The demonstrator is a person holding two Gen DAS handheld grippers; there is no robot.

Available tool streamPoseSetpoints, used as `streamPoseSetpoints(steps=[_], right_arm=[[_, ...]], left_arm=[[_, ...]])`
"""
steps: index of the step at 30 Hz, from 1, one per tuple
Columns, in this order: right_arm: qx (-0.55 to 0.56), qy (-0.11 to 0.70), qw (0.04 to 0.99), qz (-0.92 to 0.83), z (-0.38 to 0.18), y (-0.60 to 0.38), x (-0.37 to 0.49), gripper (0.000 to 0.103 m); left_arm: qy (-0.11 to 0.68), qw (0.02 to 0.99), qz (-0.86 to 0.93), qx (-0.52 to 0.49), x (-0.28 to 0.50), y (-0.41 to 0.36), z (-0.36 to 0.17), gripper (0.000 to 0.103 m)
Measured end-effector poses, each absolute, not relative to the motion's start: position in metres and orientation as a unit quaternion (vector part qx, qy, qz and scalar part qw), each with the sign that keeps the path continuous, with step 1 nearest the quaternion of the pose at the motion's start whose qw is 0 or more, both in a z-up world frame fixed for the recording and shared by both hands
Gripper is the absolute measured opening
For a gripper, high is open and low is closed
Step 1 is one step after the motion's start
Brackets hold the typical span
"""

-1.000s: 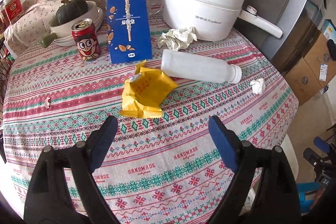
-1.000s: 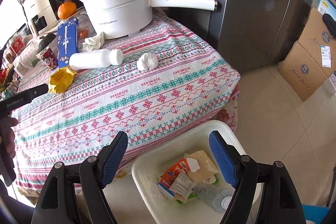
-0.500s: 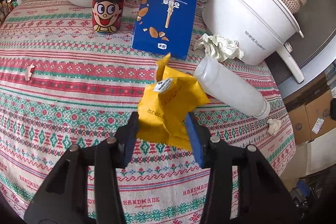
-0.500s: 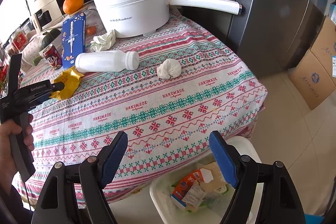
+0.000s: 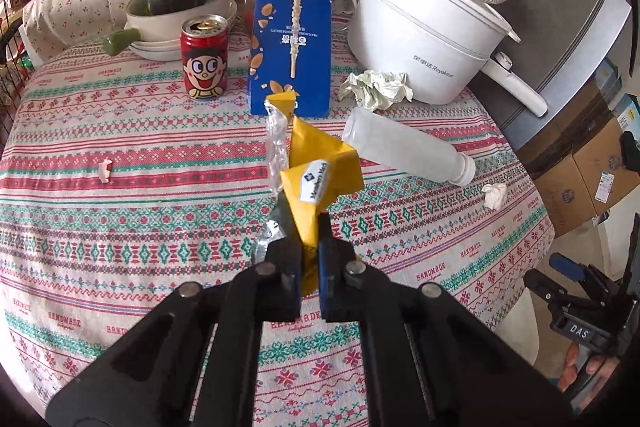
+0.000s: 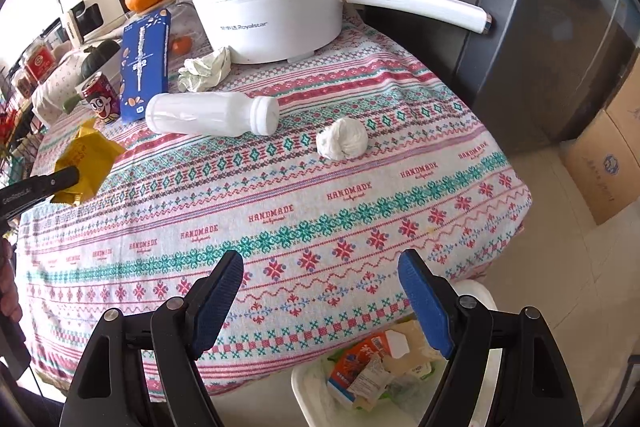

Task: Collect trash
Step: 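Grasp the white plastic bottle by its body with the right tool, then carry the yellow bag with the left tool while the right tool carries the bottle over the bin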

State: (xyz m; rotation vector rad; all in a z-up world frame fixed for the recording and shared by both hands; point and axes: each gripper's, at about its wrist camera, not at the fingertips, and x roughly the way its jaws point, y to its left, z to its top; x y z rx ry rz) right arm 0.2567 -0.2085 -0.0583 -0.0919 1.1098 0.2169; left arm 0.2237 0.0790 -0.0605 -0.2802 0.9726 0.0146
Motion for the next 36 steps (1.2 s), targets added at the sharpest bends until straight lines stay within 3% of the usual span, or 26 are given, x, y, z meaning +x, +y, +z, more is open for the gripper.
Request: streamPoseSetpoints(steps=[13,26,29,31,36], right_arm=[[-0.222,0.488,0.811,0.233,-0.08,-0.097,0.339,0.081],[-0.286,0.491,0.786,0.244,-0.128,-0.054,0.387,0.082],[-0.294,0.49,0.787,0.233,-0.137,-0.058,0.385,0.076],[-0.271,0.498,0.786,0.245,-0.136,-0.064,0.382,0.054],[-0.262,0.5,0.788,0.247,-0.131,-0.074,0.355,0.053]], left_arm=[[0.438,0.893,-0.017,-0.105,0.187,0.101,-0.03,0.007],[0.457,0.881,-0.01,-0.123,0.195,0.111,-0.039,0.007],[0.459,0.88,-0.008,-0.125,0.195,0.113,-0.04,0.007],[0.459,0.879,-0.008,-0.128,0.194,0.113,-0.04,0.007],[0.454,0.882,-0.014,-0.128,0.189,0.111,-0.035,0.007]])
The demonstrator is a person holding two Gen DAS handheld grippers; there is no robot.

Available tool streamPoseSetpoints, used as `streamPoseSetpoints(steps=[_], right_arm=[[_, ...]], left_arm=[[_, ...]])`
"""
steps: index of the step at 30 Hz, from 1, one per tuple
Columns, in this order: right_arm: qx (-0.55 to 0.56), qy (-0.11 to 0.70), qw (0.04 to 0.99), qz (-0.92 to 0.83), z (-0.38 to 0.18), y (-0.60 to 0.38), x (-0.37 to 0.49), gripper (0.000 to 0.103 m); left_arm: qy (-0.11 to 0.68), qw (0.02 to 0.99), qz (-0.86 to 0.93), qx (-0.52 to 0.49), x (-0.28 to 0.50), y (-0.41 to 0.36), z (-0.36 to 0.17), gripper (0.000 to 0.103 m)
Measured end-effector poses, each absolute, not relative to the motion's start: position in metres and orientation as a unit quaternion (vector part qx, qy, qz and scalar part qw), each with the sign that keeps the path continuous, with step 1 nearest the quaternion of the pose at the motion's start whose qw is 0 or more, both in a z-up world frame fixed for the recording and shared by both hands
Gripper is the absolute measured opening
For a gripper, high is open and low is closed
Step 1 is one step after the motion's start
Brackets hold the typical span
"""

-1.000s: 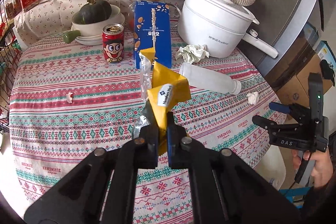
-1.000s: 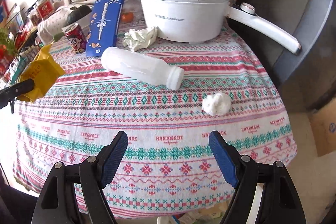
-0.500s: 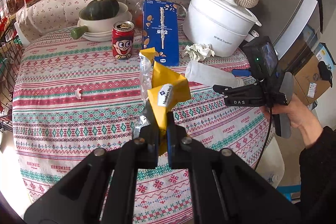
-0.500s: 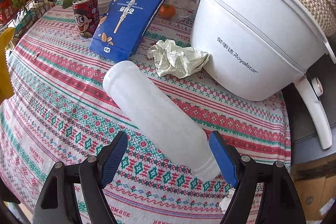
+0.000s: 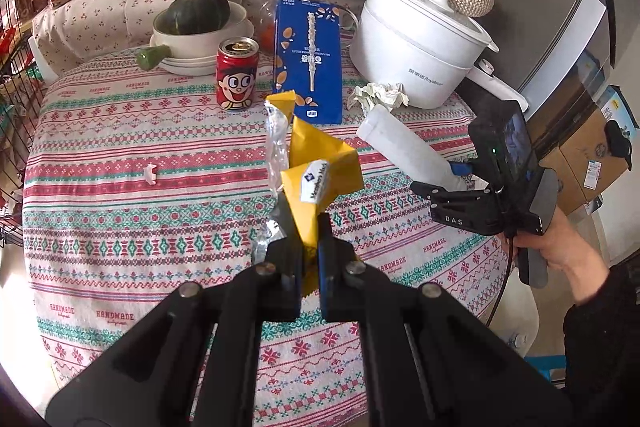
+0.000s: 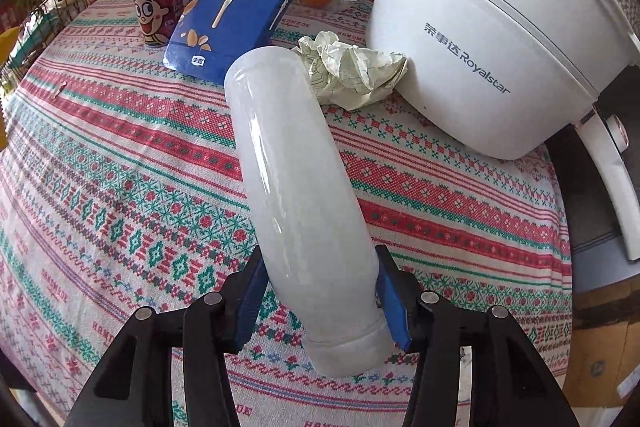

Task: Collect trash
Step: 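Carry the yellow bag with the left tool while the right tool carries the bottle over the bin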

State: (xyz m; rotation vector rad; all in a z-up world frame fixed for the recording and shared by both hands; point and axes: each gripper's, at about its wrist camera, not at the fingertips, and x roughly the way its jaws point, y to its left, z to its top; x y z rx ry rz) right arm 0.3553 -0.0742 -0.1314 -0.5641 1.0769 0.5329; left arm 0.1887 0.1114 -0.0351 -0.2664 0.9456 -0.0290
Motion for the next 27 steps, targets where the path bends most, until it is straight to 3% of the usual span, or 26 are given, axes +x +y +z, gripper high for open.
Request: streamPoseSetpoints(steps=[27], right_arm=[[-0.127,0.449,0.862,0.196,-0.026,-0.184,0.157,0.053]], left_arm=[[0.424,0.896,-0.097,-0.084,0.138,0.043,-0.008,0.007]])
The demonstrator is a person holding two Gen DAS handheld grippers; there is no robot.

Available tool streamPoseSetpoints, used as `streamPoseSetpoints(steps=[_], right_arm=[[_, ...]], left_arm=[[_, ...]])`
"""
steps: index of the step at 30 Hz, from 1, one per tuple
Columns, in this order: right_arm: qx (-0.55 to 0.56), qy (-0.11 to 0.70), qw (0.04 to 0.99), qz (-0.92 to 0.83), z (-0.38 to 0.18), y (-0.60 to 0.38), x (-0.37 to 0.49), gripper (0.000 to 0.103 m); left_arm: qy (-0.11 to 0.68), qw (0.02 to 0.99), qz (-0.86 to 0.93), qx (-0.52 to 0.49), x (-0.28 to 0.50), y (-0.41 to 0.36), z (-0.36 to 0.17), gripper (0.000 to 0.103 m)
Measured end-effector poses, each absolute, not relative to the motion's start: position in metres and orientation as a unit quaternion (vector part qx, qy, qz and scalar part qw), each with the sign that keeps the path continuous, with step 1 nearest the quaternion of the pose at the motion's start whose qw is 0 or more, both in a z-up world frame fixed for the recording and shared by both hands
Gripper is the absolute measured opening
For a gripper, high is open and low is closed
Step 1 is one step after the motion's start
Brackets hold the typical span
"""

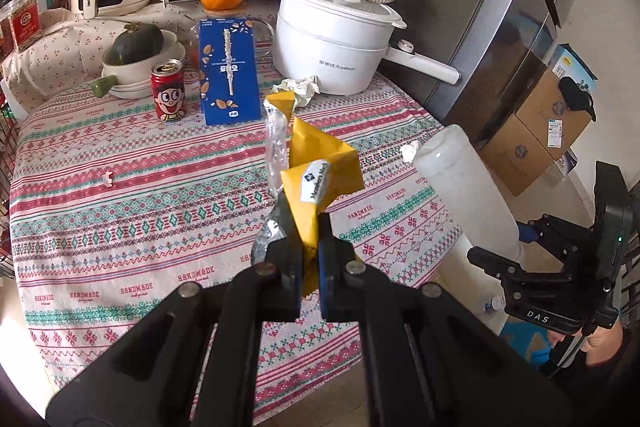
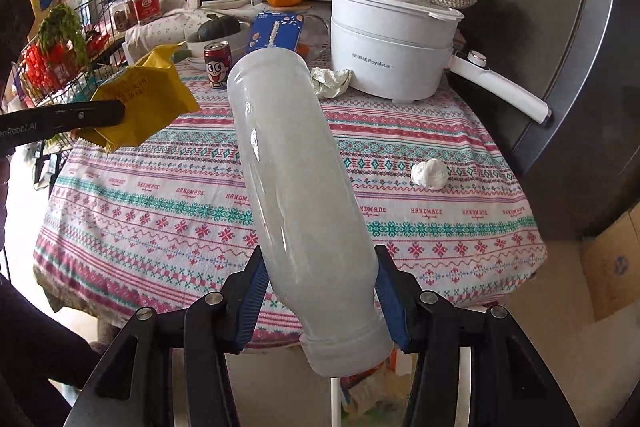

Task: Collect trash
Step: 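Carry the yellow bag with the left tool while the right tool carries the bottle over the bin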

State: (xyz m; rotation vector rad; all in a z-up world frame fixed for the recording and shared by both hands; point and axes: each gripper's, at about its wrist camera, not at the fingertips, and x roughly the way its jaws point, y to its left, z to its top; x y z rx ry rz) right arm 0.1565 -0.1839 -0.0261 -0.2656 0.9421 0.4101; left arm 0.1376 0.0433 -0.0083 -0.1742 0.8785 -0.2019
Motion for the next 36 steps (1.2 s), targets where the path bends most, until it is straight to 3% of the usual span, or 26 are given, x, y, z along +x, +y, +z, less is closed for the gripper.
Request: streamPoseSetpoints(steps=[20,36], right_arm=[[-0.05,0.51,0.857,0.052,-0.025,-0.311,0.094,0.053],[-0.013,0.565,0.825,-0.008,-0.064,-0.376,0.073,0.053]], left_arm=[[0.434,0.865,-0.25,0.017,0.099,-0.106,-0.028,0.007],[0.458,0.832,-0.293,0.114,0.097,-0.201,-0.101,0.009]])
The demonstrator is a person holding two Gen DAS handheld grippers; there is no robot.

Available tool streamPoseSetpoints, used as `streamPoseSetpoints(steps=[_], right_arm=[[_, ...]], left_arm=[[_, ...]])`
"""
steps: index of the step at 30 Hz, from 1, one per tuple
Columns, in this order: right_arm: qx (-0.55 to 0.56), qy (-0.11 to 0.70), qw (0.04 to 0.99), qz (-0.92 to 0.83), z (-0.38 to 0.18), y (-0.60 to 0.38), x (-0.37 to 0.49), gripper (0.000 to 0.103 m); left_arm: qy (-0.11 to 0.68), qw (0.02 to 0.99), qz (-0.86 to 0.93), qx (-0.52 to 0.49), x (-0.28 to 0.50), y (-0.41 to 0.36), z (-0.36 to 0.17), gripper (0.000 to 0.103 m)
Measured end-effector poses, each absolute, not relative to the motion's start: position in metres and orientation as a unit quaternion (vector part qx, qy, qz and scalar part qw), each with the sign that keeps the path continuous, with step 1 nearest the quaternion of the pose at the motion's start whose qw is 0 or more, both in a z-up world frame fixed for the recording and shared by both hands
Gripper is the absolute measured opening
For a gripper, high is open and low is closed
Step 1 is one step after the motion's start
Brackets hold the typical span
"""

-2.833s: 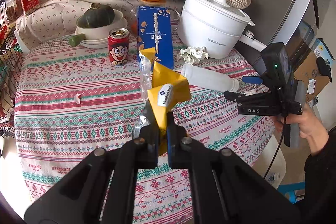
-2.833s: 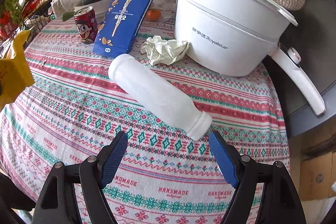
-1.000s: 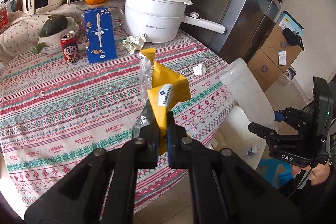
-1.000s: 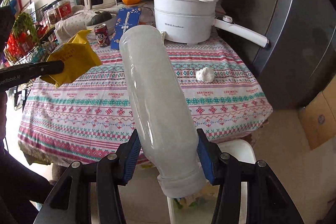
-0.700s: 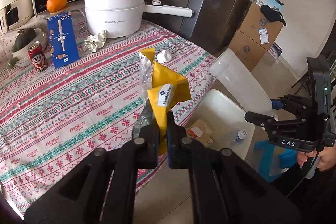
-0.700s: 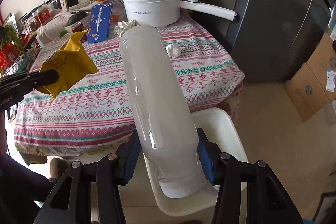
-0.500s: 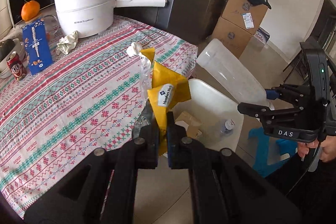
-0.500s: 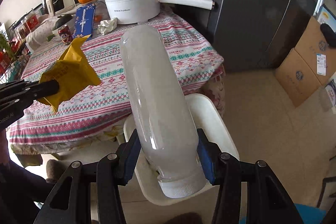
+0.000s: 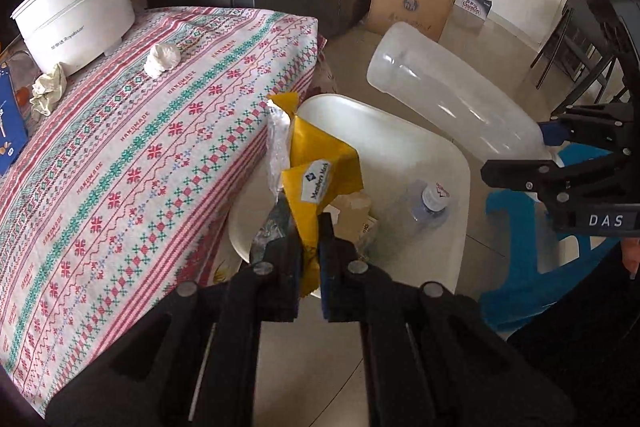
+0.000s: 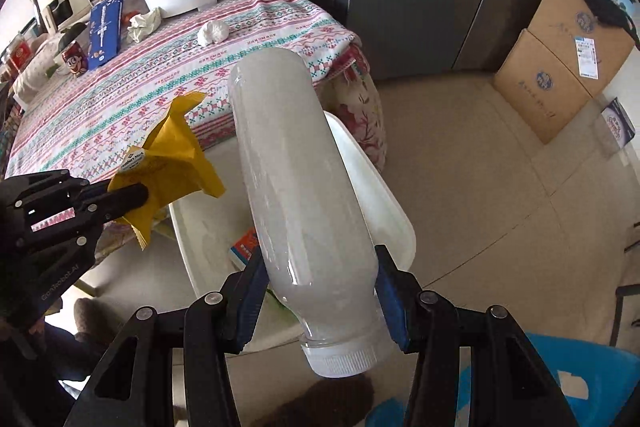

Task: Collect trash
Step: 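Carry the yellow bag with the left tool while the right tool carries the bottle over the bin, then open the left tool to drop the yellow bag while the right tool drops the bottle into the bin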

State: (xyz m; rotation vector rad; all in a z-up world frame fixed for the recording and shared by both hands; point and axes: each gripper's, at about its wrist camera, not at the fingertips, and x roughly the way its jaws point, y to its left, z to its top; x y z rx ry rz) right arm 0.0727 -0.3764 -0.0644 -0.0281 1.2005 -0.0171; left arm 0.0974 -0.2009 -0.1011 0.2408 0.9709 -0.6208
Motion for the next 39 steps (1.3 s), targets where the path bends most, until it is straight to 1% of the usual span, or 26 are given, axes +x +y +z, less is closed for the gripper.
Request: streamPoseSetpoints(steps=[4,5,6,8,10,12,15,17,20,23,27,36,37,39], right_arm=[[-0.008,0.572,0.82,-0.016,-0.069,-0.383,0.071,0.053],[-0.007,0.572,0.82,-0.017,-0.07,-0.385,0.071,0.053],[-0.006,0.572,0.82,-0.017,-0.07,-0.386,0.072,0.053],[-0.003,0.572,0.82,-0.018,-0.07,-0.387,0.072,0.053],[-0.002,0.573,0.819,-0.018,-0.07,-0.387,0.074,0.053],[-0.003,0.574,0.819,-0.018,-0.071,-0.386,0.075,0.053],[-0.007,0.576,0.817,-0.014,-0.072,-0.381,0.078,0.053],[-0.01,0.58,0.815,-0.009,-0.074,-0.376,0.081,0.053],[-0.02,0.591,0.806,-0.003,-0.082,-0.366,0.085,0.053],[-0.03,0.61,0.792,0.002,-0.095,-0.355,0.09,0.053],[-0.042,0.626,0.779,0.008,-0.11,-0.341,0.098,0.053],[-0.036,0.63,0.775,0.017,-0.115,-0.324,0.109,0.054],[-0.034,0.631,0.775,0.016,-0.115,-0.325,0.112,0.055],[-0.028,0.626,0.779,0.016,-0.111,-0.325,0.113,0.062]], left_arm=[[0.453,0.834,-0.292,0.116,0.098,-0.209,-0.105,0.014],[0.453,0.834,-0.292,0.118,0.098,-0.21,-0.105,0.019],[0.453,0.834,-0.292,0.119,0.098,-0.21,-0.105,0.022],[0.452,0.836,-0.286,0.125,0.098,-0.21,-0.104,0.038],[0.449,0.839,-0.279,0.128,0.097,-0.207,-0.101,0.047],[0.448,0.843,-0.27,0.131,0.099,-0.202,-0.097,0.052],[0.451,0.849,-0.243,0.13,0.101,-0.189,-0.09,0.061],[0.454,0.853,-0.227,0.123,0.103,-0.178,-0.085,0.07],[0.457,0.857,-0.208,0.112,0.106,-0.162,-0.08,0.078],[0.46,0.86,-0.195,0.104,0.107,-0.151,-0.079,0.081],[0.463,0.861,-0.187,0.1,0.106,-0.141,-0.078,0.082],[0.458,0.865,-0.18,0.101,0.105,-0.128,-0.071,0.083],[0.458,0.865,-0.178,0.1,0.105,-0.127,-0.071,0.083],[0.46,0.865,-0.175,0.097,0.106,-0.123,-0.071,0.083]])
